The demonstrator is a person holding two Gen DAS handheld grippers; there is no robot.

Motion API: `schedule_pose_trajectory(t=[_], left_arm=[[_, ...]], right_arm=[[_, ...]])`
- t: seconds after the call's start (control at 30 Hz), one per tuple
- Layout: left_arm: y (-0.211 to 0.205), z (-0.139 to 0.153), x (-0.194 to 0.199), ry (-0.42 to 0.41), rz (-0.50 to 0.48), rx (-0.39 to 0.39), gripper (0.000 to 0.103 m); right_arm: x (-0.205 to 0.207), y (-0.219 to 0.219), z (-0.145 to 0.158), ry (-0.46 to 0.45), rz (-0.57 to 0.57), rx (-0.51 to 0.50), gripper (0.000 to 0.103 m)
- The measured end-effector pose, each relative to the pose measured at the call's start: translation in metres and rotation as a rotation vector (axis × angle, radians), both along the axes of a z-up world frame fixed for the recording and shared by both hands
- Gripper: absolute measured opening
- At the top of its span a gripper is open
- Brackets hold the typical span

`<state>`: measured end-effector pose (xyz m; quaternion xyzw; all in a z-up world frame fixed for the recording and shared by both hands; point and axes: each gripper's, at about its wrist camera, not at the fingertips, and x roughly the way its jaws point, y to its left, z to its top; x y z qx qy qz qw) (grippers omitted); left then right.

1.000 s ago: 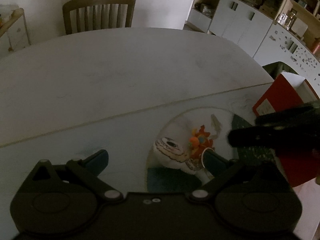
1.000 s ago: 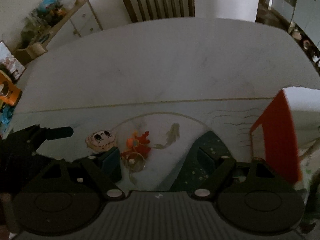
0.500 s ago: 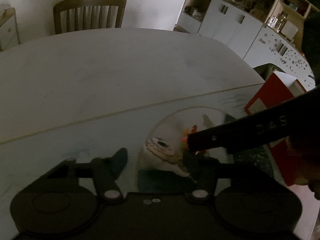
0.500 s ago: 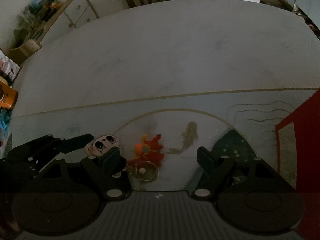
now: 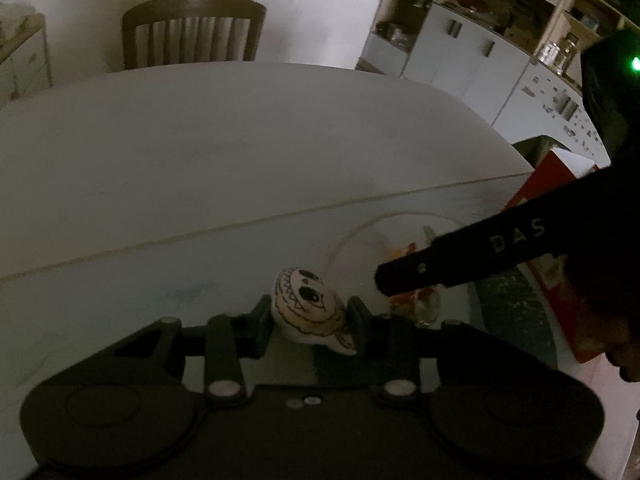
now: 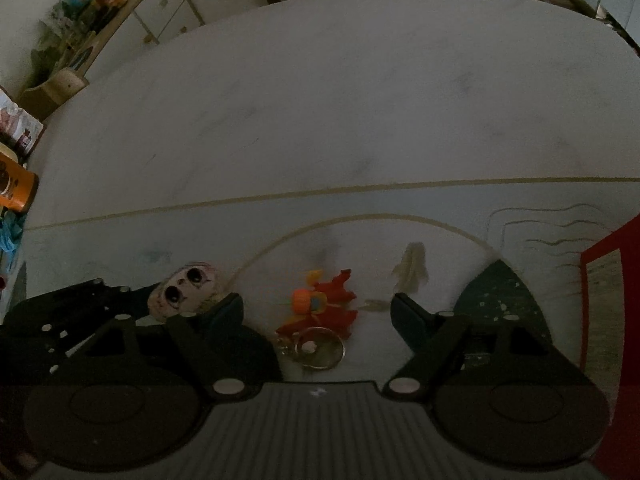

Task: Organize objects
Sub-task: 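Grasp the red dragon keychain with the right gripper while the left grasps the white face plush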

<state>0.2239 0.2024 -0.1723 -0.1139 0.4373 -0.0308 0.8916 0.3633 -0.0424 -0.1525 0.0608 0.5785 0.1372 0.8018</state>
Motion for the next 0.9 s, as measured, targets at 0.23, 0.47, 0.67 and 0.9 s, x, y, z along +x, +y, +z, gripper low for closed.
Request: schedule_pose_trajectory(t=[0.23, 0.47, 0.67, 0.9], left_arm=[[0.013, 0.001, -0.009, 0.009, 0.036, -0.017, 0.037], [0.016, 0.002, -0.012, 0.01, 0.056, -0.038, 0.037], [0.013, 0.002, -0.016, 0.018, 0.052, -0.061, 0.037], [0.005, 0.006, -0.024, 0.023, 0.045, -0.066, 0.037]], right_arm=[[0.001, 0.009, -0.002, 0.006, 0.014, -0.021, 0.075], [-0.004, 0.025, -0.001, -0.013, 0.062, -0.115, 0.066], [-0.011, 0.038, -0.001, -0.046, 0.107, -0.214, 0.054], [-0.018, 0.04, 0.001, -0.072, 0.121, -0.234, 0.048]])
